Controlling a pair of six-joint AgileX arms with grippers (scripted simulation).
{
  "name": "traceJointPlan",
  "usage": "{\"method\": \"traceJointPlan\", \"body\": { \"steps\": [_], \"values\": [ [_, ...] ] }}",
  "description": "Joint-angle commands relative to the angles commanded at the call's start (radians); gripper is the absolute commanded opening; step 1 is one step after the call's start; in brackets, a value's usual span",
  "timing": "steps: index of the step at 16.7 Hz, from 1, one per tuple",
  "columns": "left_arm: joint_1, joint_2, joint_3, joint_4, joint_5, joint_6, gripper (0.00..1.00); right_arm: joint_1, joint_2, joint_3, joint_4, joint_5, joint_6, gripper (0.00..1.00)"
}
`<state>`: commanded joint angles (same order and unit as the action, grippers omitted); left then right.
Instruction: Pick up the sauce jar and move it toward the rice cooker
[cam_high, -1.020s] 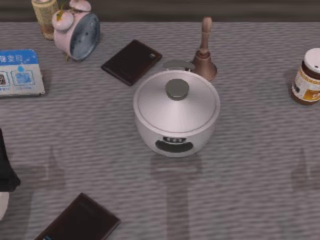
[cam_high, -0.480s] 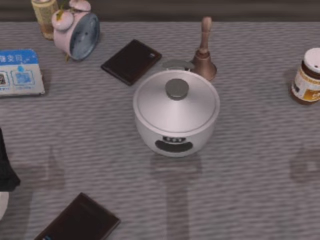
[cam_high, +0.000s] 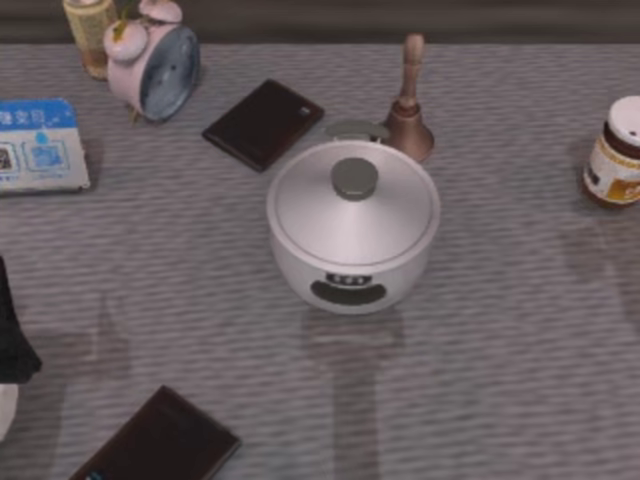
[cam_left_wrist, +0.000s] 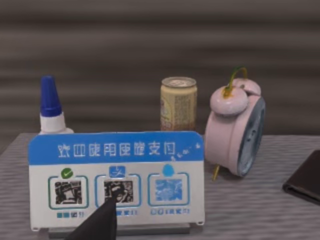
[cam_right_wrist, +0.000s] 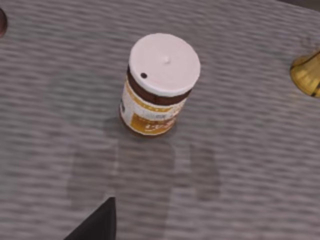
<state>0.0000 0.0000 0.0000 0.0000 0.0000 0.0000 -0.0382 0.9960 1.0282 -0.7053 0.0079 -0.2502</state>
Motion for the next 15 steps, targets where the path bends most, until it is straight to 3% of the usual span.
{"method": "traceJointPlan", "body": {
  "steps": [10, 15],
  "values": [
    [0.0, 0.0, 0.0, 0.0, 0.0, 0.0, 1.0, 0.005, 1.024, 1.114, -0.632, 0.0, -0.33, 1.0],
    [0.0, 0.0, 0.0, 0.0, 0.0, 0.0, 1.0, 0.02, 1.446, 1.568, -0.873, 0.002, -0.481, 1.0]
  ]
}}
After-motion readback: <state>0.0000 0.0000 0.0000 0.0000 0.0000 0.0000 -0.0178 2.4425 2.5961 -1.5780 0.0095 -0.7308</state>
